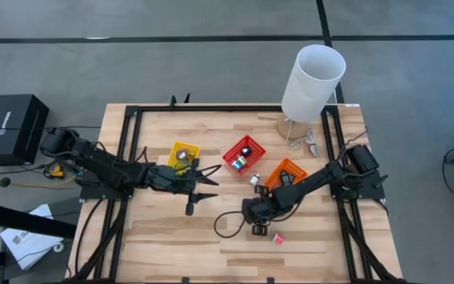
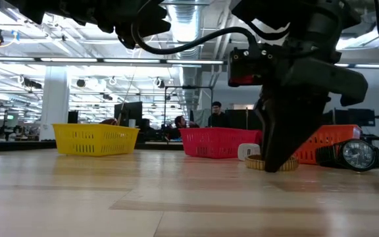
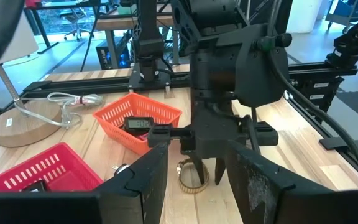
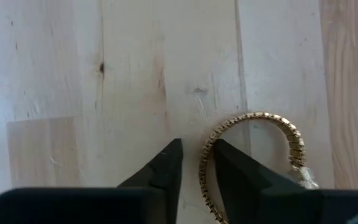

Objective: Pick & Place Office items
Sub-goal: Put the gold watch into the yellow bin

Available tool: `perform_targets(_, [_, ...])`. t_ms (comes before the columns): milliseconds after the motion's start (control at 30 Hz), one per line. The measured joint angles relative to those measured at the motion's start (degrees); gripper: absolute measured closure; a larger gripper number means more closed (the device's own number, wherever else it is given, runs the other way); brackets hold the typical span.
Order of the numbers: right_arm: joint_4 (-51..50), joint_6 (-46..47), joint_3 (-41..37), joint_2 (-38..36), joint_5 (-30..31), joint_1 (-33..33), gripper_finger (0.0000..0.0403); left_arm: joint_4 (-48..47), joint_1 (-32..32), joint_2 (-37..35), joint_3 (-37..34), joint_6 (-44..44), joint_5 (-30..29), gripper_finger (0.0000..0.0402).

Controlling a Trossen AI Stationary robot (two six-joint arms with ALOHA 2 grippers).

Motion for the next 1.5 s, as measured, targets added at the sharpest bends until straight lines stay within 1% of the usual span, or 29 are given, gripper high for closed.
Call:
perform_targets(133, [0.2, -0.95, -0.02, 0.06, -1.02, -0.38, 0.0359, 0.02, 0.0, 0.0, 0.0, 0.0, 0.0, 0.0248])
perform_targets(233, [-0.65, -6.94, 0.92, -0.89, -1.27, -0.13, 0.0392, 0.04, 0.0, 0.0, 0.0, -0.04, 0.02, 0.0248])
perform_targets(400, [-1.78, -14.85, 3.71, -3.75, 0.33, 0.84, 0.0391, 0.17, 0.0, -0.01, 0.0, -0.87, 0.0, 0.0248])
perform_targets(567, [-1.74, -22.78, 6.21, -10.07, 2.47, 0.84, 0.0398, 0.43, 0.0, -0.02, 0.0, -0.99, 0.18, 0.0248])
perform_targets(633, [-2.15, -25.91, 7.0, -13.33, 3.85, 0.7, 0.0395, 0.45, 0.0, -0.02, 0.0, -1.07, 1.74, 0.0248])
perform_targets(733, [-1.75, -30.93, 7.52, -19.25, 3.91, 0.36, 0.0396, 0.45, -0.04, -0.02, 0.0, -0.85, 4.17, 0.0248])
perform_targets(833, [0.0, -34.99, 5.71, -24.16, 2.93, -0.13, 0.0399, 0.44, -0.04, -0.02, 0.0, -0.83, 4.42, 0.0248])
perform_targets(900, [6.28, -35.98, 2.05, -26.96, -0.83, -1.31, 0.04, 0.46, -0.15, 0.09, 0.0, -0.59, 4.41, 0.0248])
perform_targets(967, [13.53, -35.02, -3.18, -28.91, -5.53, -2.74, 0.0399, 0.37, -0.52, 0.17, 0.0, -0.57, 4.39, 0.0248])
perform_targets(1000, [17.36, -34.24, -6.22, -29.36, -6.73, -3.38, 0.0399, 0.55, -0.68, 0.37, 0.0, -0.55, 4.26, 0.0248])
perform_targets(1100, [28.23, -32.43, -14.99, -29.76, -6.79, -5.09, 0.0399, 0.64, -1.16, 0.9, 0.01, -0.48, 4.21, 0.0248])
perform_targets(1200, [44.44, -30.13, -21.68, -28.83, -6.84, -6.9, 0.0399, 1.58, -1.15, 1.95, 0.02, -0.42, 1.93, 0.0248])
perform_targets(1267, [54.81, -28.34, -24.28, -26.84, -6.86, -8.1, 0.0397, 2.2, -0.78, 3.03, 0.02, -0.14, -0.43, 0.0248])
perform_targets(1333, [61.89, -26.44, -25.28, -24.65, -6.86, -9.2, 0.0395, 4.03, -0.54, 4.51, 0.04, 1.68, -2.34, 0.0248])
perform_targets(1433, [67.83, -21.7, -24.41, -22.25, -8.15, -10.73, 0.0395, 5.76, -0.55, 6.32, 0.0, 7.54, -7.8, 0.0248])
perform_targets(1500, [69.0, -17.82, -23.6, -20.46, -8.28, -11.53, 0.0395, 7.73, -0.55, 7.16, 0.0, 10.59, -12.11, 0.0248])
